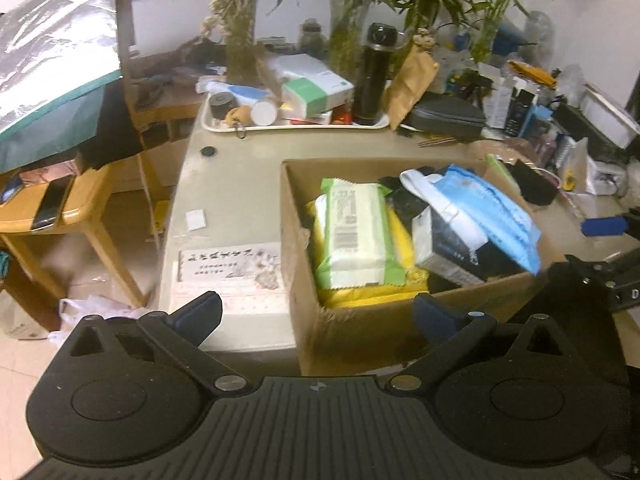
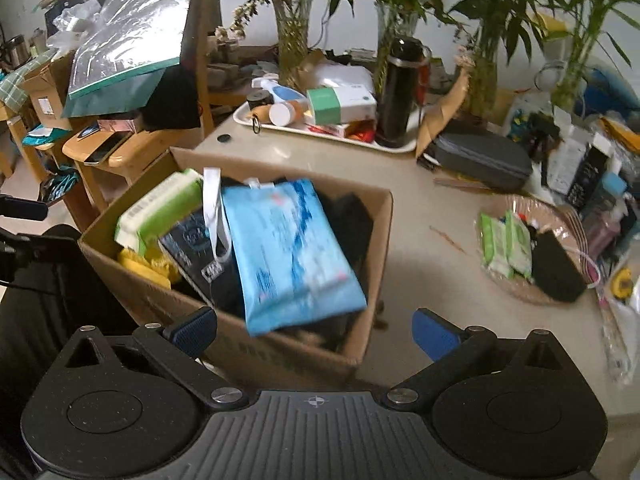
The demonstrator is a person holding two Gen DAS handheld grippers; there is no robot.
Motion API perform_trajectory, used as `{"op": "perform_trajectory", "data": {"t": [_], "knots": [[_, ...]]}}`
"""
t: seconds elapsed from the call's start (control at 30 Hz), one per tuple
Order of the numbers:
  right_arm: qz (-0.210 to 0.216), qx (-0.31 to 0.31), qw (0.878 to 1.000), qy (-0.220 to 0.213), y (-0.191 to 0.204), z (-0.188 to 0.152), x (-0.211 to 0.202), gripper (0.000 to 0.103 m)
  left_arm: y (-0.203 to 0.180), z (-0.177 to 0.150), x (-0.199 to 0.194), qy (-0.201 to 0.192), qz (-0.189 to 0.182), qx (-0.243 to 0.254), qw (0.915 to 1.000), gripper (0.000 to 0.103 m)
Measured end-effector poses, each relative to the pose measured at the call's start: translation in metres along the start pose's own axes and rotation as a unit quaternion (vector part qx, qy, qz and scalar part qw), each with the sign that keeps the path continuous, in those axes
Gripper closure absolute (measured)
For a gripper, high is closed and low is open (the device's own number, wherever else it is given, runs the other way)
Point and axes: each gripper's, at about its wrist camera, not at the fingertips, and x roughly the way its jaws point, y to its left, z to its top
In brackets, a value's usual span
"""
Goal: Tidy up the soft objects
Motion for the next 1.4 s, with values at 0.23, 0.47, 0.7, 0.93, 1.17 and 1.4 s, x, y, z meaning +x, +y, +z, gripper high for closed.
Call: {"op": "perform_trajectory", "data": {"t": [0.23, 0.47, 0.7, 0.93, 1.17, 1.4], "knots": [[-0.012, 0.010, 1.000, 0.013, 0.003, -0.021, 0.003, 0.000, -0.011, -0.015, 0.000, 0.019, 0.044, 0.029, 0.9985, 0.000], [-0.012, 0.014, 1.000, 0.012, 0.007, -0.027, 0.002, 0.000, -0.013, -0.022, 0.001, 0.026, 0.052, 0.025, 0.9980, 0.000], [-0.019, 0.009, 1.000, 0.007, 0.010, -0.024, 0.001, 0.000, -0.011, -0.022, -0.001, 0.023, 0.046, 0.008, 0.9987, 0.000], [-0.022, 0.007, 1.000, 0.004, 0.012, -0.023, 0.001, 0.000, -0.012, -0.020, 0.000, 0.026, 0.054, 0.010, 0.9982, 0.000], [-0.023, 0.009, 1.000, 0.002, 0.012, -0.021, 0.001, 0.000, -0.015, -0.020, 0.000, 0.026, 0.056, 0.016, 0.9979, 0.000], [-0.025, 0.014, 1.000, 0.000, 0.009, -0.020, 0.002, 0.000, -0.015, -0.017, -0.001, 0.021, 0.061, 0.012, 0.9978, 0.000]]}}
